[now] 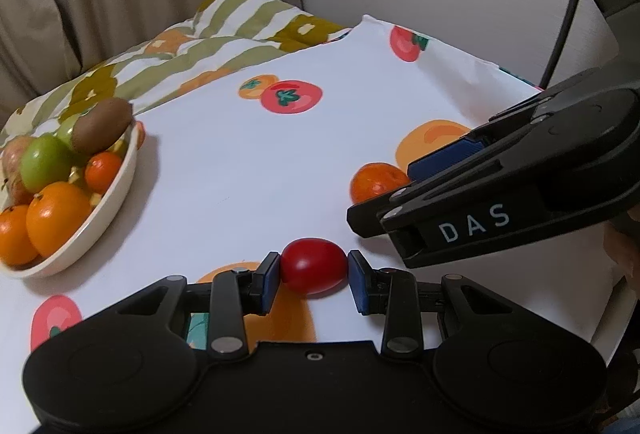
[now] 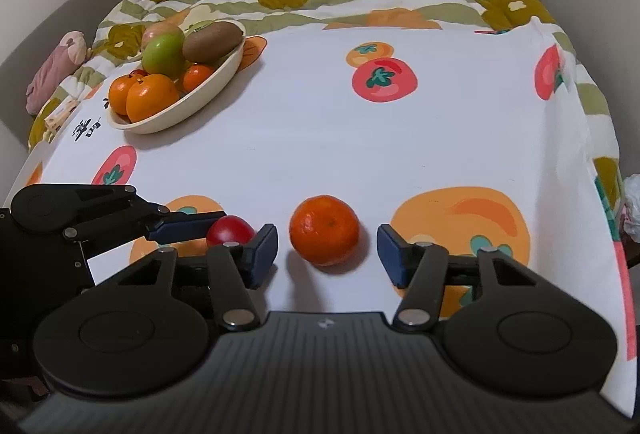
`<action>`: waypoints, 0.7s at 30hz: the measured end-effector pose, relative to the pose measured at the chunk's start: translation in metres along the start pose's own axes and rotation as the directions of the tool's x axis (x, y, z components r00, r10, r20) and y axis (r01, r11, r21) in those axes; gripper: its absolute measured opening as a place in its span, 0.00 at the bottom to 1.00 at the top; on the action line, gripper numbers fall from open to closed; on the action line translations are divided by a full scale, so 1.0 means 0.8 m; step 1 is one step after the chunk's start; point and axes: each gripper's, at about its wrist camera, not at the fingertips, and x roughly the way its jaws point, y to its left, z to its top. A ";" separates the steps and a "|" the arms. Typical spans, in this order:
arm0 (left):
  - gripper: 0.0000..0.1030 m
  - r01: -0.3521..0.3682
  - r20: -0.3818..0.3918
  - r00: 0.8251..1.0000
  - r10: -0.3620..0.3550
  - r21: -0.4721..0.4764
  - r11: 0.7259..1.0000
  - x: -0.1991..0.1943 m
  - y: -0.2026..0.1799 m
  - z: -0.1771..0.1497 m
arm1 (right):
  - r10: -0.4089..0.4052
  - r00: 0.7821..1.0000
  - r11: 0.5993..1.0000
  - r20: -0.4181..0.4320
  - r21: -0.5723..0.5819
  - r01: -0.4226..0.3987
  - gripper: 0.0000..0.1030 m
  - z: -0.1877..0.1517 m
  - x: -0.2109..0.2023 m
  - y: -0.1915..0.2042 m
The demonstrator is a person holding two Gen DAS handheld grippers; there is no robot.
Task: Organize fruits
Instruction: 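Grasp another red tomato with the left tool while the right tool grasps a mandarin, then carry the tomato and mandarin to the bowl and lower them in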
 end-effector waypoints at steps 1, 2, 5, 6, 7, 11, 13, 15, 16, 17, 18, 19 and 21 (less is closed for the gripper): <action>0.39 -0.004 -0.001 1.000 0.004 -0.006 1.000 -0.001 0.002 -0.001 | 0.000 1.000 1.000 0.001 -0.002 0.000 0.66 0.000 0.000 0.001; 0.39 -0.008 -0.002 1.000 0.008 -0.012 1.000 -0.002 0.004 -0.002 | 0.000 1.000 1.000 0.002 -0.004 0.000 0.65 0.001 0.000 0.002; 0.39 -0.024 -0.002 1.000 0.024 -0.029 0.999 -0.006 0.010 -0.005 | -0.013 1.000 1.000 -0.003 -0.017 0.013 0.53 0.002 0.003 0.005; 0.39 -0.032 -0.002 0.999 0.032 -0.034 0.999 -0.008 0.012 -0.006 | -0.014 1.000 1.000 -0.002 -0.020 0.014 0.53 0.002 0.002 0.005; 0.39 -0.038 -0.001 0.999 0.038 -0.038 0.999 -0.010 0.014 -0.007 | -0.010 1.000 1.000 -0.002 -0.018 0.010 0.53 0.002 0.002 0.005; 0.39 -0.057 0.007 0.998 0.057 -0.066 0.996 -0.022 0.023 -0.007 | 0.000 1.000 0.999 0.001 -0.032 0.000 0.53 0.004 -0.004 0.012; 0.39 -0.065 0.011 0.998 0.066 -0.082 0.995 -0.029 0.028 -0.007 | 0.011 1.000 0.999 0.006 -0.040 -0.011 0.53 0.005 -0.010 0.018; 0.39 -0.075 0.017 0.997 0.077 -0.097 0.992 -0.037 0.032 -0.006 | 0.022 1.000 0.998 0.011 -0.053 -0.021 0.52 0.008 -0.015 0.026; 0.39 -0.081 0.021 0.996 0.084 -0.105 0.991 -0.042 0.035 -0.006 | 0.027 1.000 0.998 0.014 -0.060 -0.026 0.52 0.010 -0.018 0.031; 0.39 -0.087 0.025 0.996 0.091 -0.114 0.990 -0.048 0.038 -0.005 | 0.033 0.999 0.997 0.016 -0.067 -0.032 0.52 0.013 -0.021 0.035; 0.39 -0.093 0.028 0.995 0.097 -0.122 0.988 -0.053 0.040 -0.005 | 0.040 0.999 0.997 0.019 -0.074 -0.039 0.52 0.017 -0.025 0.041; 0.39 -0.100 0.032 0.994 0.105 -0.130 0.986 -0.059 0.044 -0.004 | 0.046 0.999 0.996 0.022 -0.080 -0.044 0.52 0.020 -0.028 0.046; 0.39 -0.116 0.033 0.992 0.122 -0.150 0.982 -0.071 0.052 -0.002 | 0.058 0.998 0.994 0.029 -0.093 -0.055 0.52 0.027 -0.035 0.058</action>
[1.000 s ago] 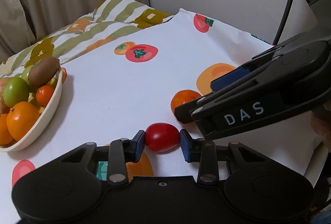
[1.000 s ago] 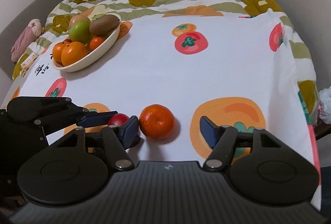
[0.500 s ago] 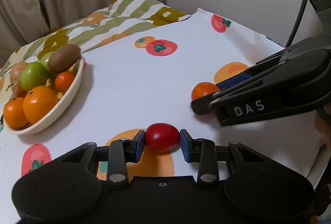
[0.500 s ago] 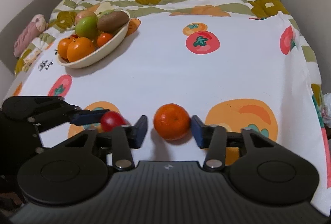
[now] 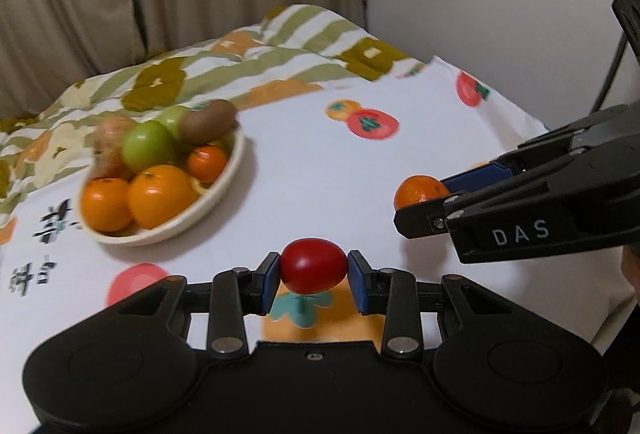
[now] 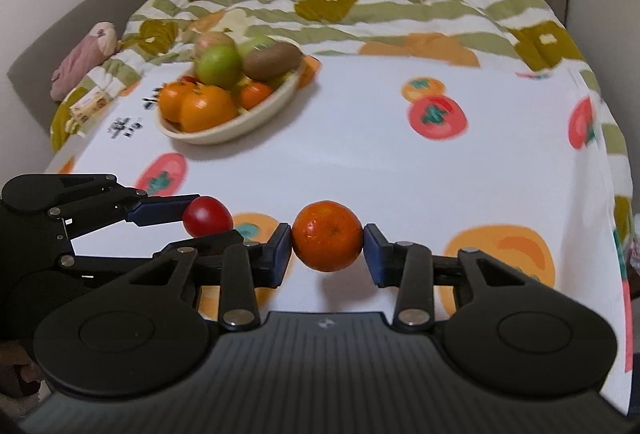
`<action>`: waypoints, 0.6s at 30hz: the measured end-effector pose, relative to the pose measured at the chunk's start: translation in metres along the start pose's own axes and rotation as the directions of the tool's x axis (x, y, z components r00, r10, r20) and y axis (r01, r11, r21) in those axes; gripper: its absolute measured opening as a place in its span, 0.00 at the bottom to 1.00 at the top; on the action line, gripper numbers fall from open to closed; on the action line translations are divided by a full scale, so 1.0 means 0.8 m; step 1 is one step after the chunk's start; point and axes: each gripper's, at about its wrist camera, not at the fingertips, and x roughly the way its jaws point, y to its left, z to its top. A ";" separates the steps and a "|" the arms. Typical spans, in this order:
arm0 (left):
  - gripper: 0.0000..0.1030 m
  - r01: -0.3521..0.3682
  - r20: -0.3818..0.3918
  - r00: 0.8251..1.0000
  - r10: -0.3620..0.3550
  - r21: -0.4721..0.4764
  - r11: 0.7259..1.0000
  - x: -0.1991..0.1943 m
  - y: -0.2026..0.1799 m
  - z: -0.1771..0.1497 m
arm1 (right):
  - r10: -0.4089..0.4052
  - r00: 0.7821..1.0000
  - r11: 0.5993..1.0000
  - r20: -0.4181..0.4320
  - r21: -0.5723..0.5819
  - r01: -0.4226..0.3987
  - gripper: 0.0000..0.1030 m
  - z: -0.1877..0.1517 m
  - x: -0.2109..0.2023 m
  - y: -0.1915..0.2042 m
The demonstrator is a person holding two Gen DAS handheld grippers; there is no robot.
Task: Organize fruits
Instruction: 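Carry the tomato and mandarin to the bowl and lower them in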
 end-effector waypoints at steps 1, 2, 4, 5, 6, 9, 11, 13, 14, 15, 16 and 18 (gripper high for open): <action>0.39 -0.010 0.001 1.000 0.010 -0.011 1.000 -0.005 0.006 0.002 | 0.004 1.000 1.000 0.003 -0.003 -0.004 0.52 0.004 -0.003 0.005; 0.39 -0.018 0.004 1.000 0.018 -0.020 1.000 -0.011 0.012 0.004 | 0.010 1.000 1.000 0.008 -0.004 -0.010 0.52 0.009 -0.006 0.011; 0.39 -0.035 0.015 0.999 0.035 -0.037 0.999 -0.021 0.024 0.010 | 0.023 1.000 1.000 0.020 -0.009 -0.023 0.52 0.019 -0.011 0.023; 0.39 -0.043 0.020 0.999 0.044 -0.043 0.998 -0.026 0.032 0.013 | 0.027 0.999 1.000 0.025 -0.014 -0.026 0.52 0.024 -0.014 0.029; 0.39 -0.050 0.026 0.998 0.051 -0.048 0.998 -0.031 0.039 0.015 | 0.029 0.999 0.999 0.031 -0.019 -0.029 0.52 0.028 -0.016 0.036; 0.39 -0.064 0.042 0.997 0.067 -0.062 0.996 -0.043 0.062 0.024 | 0.034 0.998 0.999 0.051 -0.034 -0.032 0.52 0.045 -0.020 0.056; 0.39 -0.070 0.048 0.996 0.073 -0.064 0.995 -0.049 0.078 0.028 | 0.031 0.998 0.999 0.062 -0.035 -0.029 0.52 0.056 -0.020 0.068; 0.39 -0.076 0.054 0.995 0.079 -0.063 0.995 -0.052 0.093 0.033 | 0.031 0.997 0.999 0.074 -0.031 -0.029 0.52 0.066 -0.019 0.077; 0.39 -0.077 0.058 0.995 0.081 -0.061 0.995 -0.054 0.101 0.036 | 0.030 0.996 0.999 0.079 -0.031 -0.028 0.52 0.072 -0.018 0.083; 0.39 -0.078 0.060 0.995 0.081 -0.059 0.995 -0.055 0.108 0.039 | 0.028 0.996 0.999 0.085 -0.030 -0.026 0.52 0.077 -0.017 0.088; 0.39 -0.078 0.063 0.995 0.081 -0.057 0.995 -0.056 0.115 0.041 | 0.026 0.996 0.999 0.090 -0.028 -0.024 0.52 0.082 -0.015 0.093; 0.39 -0.076 0.066 0.995 0.079 -0.050 0.996 -0.056 0.130 0.046 | 0.021 0.995 1.000 0.097 -0.019 -0.019 0.52 0.091 -0.010 0.103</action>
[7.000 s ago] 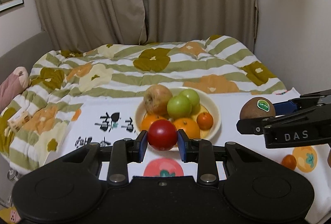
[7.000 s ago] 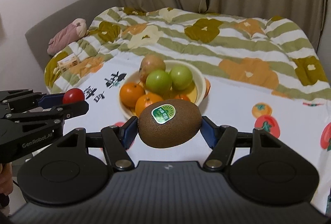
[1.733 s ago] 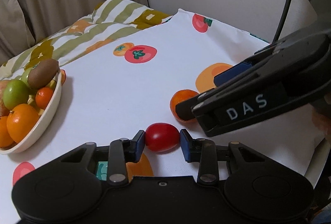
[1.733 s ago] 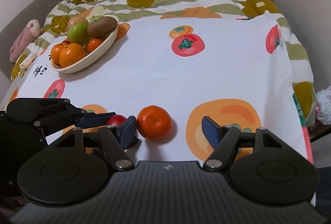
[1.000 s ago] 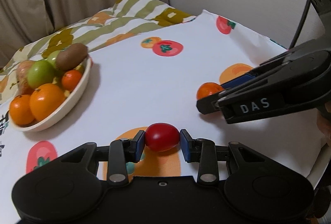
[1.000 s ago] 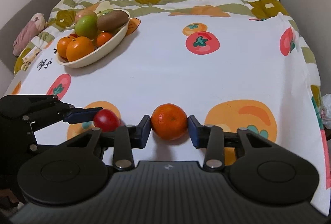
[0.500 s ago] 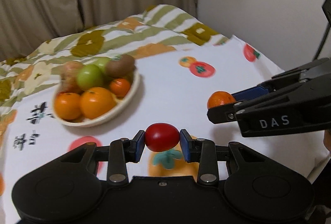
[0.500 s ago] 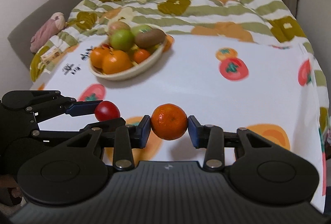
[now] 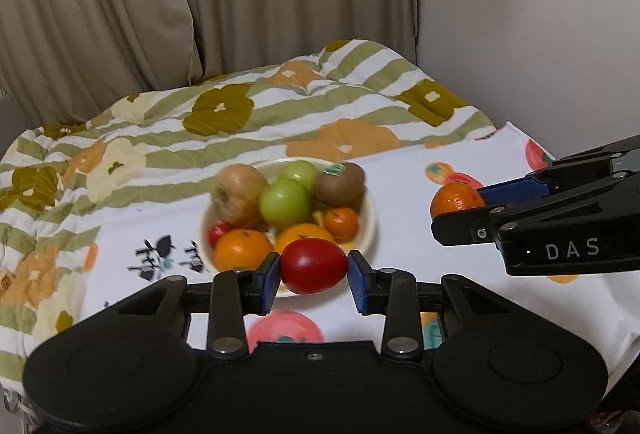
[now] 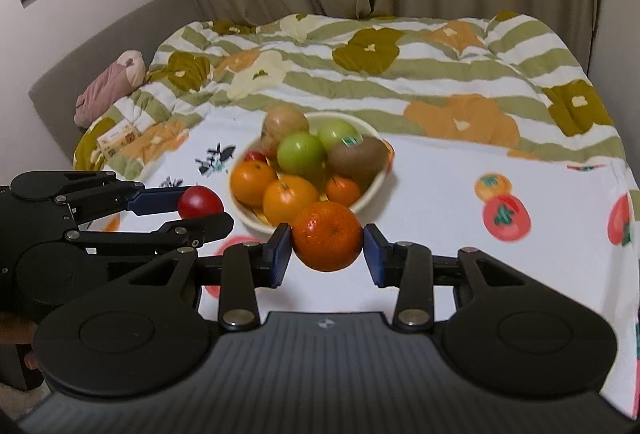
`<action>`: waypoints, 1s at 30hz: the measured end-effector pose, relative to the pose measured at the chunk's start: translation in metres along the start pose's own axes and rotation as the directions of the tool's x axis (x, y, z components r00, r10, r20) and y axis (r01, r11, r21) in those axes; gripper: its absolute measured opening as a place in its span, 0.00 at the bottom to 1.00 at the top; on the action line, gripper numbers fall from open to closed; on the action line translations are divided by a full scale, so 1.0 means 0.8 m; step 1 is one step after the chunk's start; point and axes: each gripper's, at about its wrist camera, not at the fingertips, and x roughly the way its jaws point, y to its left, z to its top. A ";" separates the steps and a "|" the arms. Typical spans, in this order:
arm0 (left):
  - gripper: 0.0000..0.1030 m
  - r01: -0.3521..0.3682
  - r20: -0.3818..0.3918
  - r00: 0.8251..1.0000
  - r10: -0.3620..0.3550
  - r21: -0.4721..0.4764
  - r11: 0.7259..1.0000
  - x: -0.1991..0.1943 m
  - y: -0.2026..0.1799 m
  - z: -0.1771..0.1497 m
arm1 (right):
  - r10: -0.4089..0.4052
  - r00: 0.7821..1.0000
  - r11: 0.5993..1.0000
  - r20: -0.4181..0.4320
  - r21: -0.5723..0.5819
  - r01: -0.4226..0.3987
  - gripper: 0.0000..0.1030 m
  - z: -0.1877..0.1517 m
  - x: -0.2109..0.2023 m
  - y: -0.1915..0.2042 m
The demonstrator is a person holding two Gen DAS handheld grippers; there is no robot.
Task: Organize fruits
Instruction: 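Carry the tomato and mandarin to the bowl and lower them in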
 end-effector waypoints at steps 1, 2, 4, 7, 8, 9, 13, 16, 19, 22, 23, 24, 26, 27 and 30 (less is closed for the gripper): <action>0.39 0.003 0.001 1.000 -0.003 0.003 1.000 0.002 0.007 0.003 | -0.003 1.000 1.000 0.003 0.005 0.003 0.52 0.004 0.004 0.004; 0.39 0.006 0.000 1.000 -0.006 0.005 1.000 0.005 0.013 0.006 | -0.007 1.000 1.000 0.006 0.010 0.007 0.52 0.007 0.007 0.008; 0.39 0.016 -0.001 1.000 -0.016 0.010 1.000 0.013 0.025 0.012 | -0.015 1.000 1.000 0.009 0.021 0.015 0.52 0.013 0.016 0.016; 0.39 0.029 -0.002 1.000 -0.029 0.024 0.999 0.027 0.042 0.021 | -0.032 0.999 0.999 0.009 0.031 0.031 0.52 0.022 0.030 0.023; 0.39 0.034 -0.001 0.999 -0.034 0.027 0.999 0.032 0.047 0.023 | -0.037 0.999 0.999 0.008 0.036 0.037 0.52 0.024 0.035 0.025; 0.39 0.039 -0.002 0.999 -0.038 0.031 0.999 0.038 0.051 0.026 | -0.043 0.999 0.998 0.007 0.044 0.043 0.52 0.026 0.040 0.026; 0.39 0.056 -0.011 0.998 -0.055 0.040 0.998 0.066 0.069 0.037 | -0.065 0.998 0.995 -0.002 0.075 0.065 0.52 0.032 0.060 0.027; 0.39 0.067 -0.035 0.997 -0.066 0.044 0.997 0.089 0.077 0.041 | -0.081 0.997 0.992 -0.011 0.099 0.081 0.52 0.033 0.074 0.025; 0.39 0.083 -0.056 0.995 -0.080 0.057 0.995 0.110 0.083 0.041 | -0.095 0.995 0.988 -0.018 0.123 0.097 0.52 0.033 0.084 0.022; 0.39 0.094 -0.071 0.993 -0.089 0.072 0.993 0.126 0.086 0.037 | -0.106 0.994 0.983 -0.023 0.146 0.109 0.52 0.032 0.093 0.019; 0.39 0.095 -0.077 0.993 -0.089 0.077 0.992 0.131 0.086 0.036 | -0.110 0.994 0.982 -0.025 0.151 0.112 0.52 0.031 0.095 0.018; 0.39 0.096 -0.082 0.993 -0.089 0.082 0.992 0.136 0.087 0.036 | -0.113 0.993 0.981 -0.026 0.156 0.115 0.52 0.030 0.097 0.017; 0.39 0.098 -0.089 0.992 -0.090 0.091 0.991 0.142 0.087 0.035 | -0.117 0.993 0.979 -0.030 0.165 0.121 0.52 0.029 0.101 0.016; 0.41 0.096 -0.086 0.992 -0.088 0.094 0.991 0.143 0.088 0.034 | -0.120 0.992 0.978 -0.032 0.168 0.123 0.52 0.028 0.102 0.016; 0.87 0.095 -0.055 0.994 -0.090 0.105 0.990 0.135 0.090 0.035 | -0.124 0.992 0.976 -0.034 0.177 0.128 0.52 0.025 0.102 0.013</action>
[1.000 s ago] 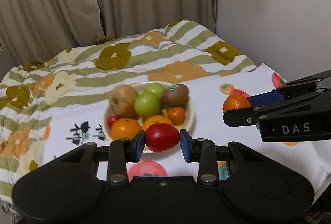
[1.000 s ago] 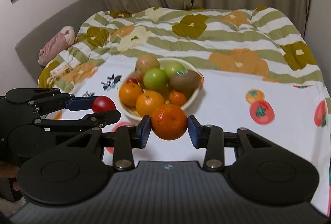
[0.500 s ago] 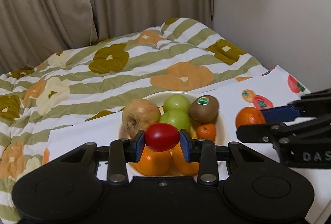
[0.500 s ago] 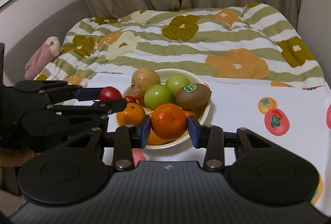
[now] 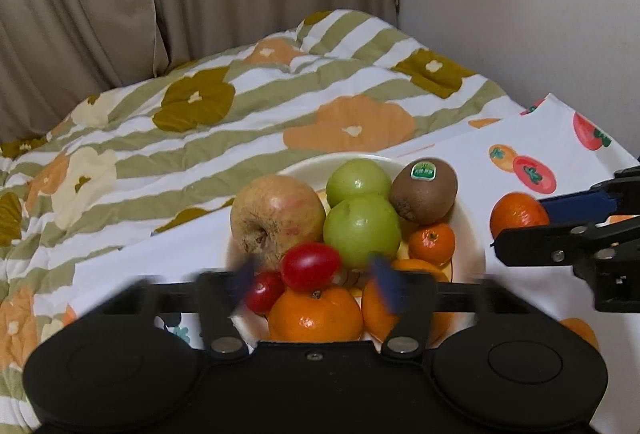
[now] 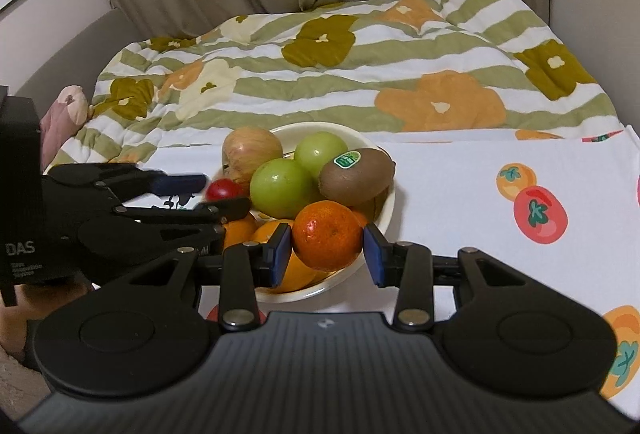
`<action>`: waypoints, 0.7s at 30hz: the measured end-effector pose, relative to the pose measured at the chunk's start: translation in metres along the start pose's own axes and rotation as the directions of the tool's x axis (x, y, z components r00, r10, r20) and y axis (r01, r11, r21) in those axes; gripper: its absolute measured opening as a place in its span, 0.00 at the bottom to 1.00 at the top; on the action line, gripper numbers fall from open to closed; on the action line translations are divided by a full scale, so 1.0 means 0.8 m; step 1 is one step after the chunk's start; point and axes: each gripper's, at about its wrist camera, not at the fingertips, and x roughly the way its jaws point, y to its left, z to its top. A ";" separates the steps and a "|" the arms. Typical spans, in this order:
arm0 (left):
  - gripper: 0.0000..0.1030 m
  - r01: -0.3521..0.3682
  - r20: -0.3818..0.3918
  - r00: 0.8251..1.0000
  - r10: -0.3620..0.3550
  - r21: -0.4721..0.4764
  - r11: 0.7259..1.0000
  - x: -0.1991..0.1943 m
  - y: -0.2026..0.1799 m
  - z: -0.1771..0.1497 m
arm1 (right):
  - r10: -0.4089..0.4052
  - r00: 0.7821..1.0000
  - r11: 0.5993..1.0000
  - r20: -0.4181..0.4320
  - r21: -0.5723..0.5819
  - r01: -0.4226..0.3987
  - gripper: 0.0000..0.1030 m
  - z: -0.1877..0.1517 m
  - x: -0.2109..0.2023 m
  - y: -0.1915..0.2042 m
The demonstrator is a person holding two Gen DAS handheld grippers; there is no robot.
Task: Organize fruits
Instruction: 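Carry the tomato and mandarin to the bowl and lower them in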
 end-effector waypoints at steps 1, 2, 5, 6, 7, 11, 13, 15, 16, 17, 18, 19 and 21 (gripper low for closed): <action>0.92 -0.002 0.025 1.000 0.002 -0.001 1.000 -0.006 0.001 -0.001 | -0.002 1.000 1.000 -0.001 0.001 0.002 0.52 0.000 0.000 0.000; 0.92 0.001 0.041 0.999 -0.001 -0.001 1.000 -0.012 0.003 -0.001 | -0.004 1.000 1.000 -0.003 0.002 0.004 0.52 0.000 0.000 0.000; 0.92 0.000 0.046 0.999 0.000 -0.005 1.000 -0.024 0.009 -0.003 | -0.007 1.000 1.000 -0.011 -0.005 0.007 0.52 0.001 0.002 -0.002; 0.92 0.001 0.043 0.999 0.000 -0.005 1.000 -0.028 0.011 -0.005 | -0.009 1.000 1.000 -0.015 -0.010 0.009 0.52 0.001 0.002 -0.003; 0.92 0.002 0.040 0.999 -0.001 -0.009 1.000 -0.031 0.012 -0.007 | -0.010 1.000 1.000 -0.019 -0.015 0.010 0.52 0.002 0.003 -0.004; 0.92 -0.001 0.031 1.000 0.002 -0.023 1.000 -0.043 0.016 -0.015 | -0.009 1.000 0.999 -0.026 -0.033 0.008 0.52 0.005 0.008 -0.004; 0.92 -0.008 0.029 1.000 0.009 -0.028 1.000 -0.048 0.017 -0.019 | -0.006 1.000 0.999 -0.029 -0.052 0.005 0.52 0.007 0.012 -0.002; 0.92 -0.016 0.027 1.000 0.017 -0.034 0.999 -0.052 0.018 -0.023 | -0.005 0.999 0.998 -0.034 -0.069 0.003 0.52 0.008 0.018 0.000; 0.92 -0.021 0.026 0.999 0.022 -0.038 0.999 -0.054 0.019 -0.024 | -0.004 0.999 0.997 -0.036 -0.074 0.001 0.52 0.008 0.020 0.000; 0.92 -0.025 0.026 0.999 0.026 -0.041 0.999 -0.056 0.019 -0.026 | -0.002 0.999 0.997 -0.038 -0.078 -0.001 0.52 0.009 0.023 0.000; 0.92 -0.030 0.026 0.999 0.031 -0.045 0.999 -0.057 0.020 -0.028 | 0.001 0.999 0.997 -0.041 -0.081 -0.004 0.52 0.008 0.025 0.000; 0.92 -0.034 0.024 0.999 0.035 -0.049 0.998 -0.060 0.020 -0.031 | 0.005 0.999 0.997 -0.044 -0.082 -0.009 0.52 0.009 0.027 0.000; 0.92 -0.059 0.022 0.998 0.060 -0.063 0.996 -0.063 0.021 -0.034 | 0.016 0.999 0.997 -0.052 -0.074 -0.020 0.52 0.010 0.032 -0.002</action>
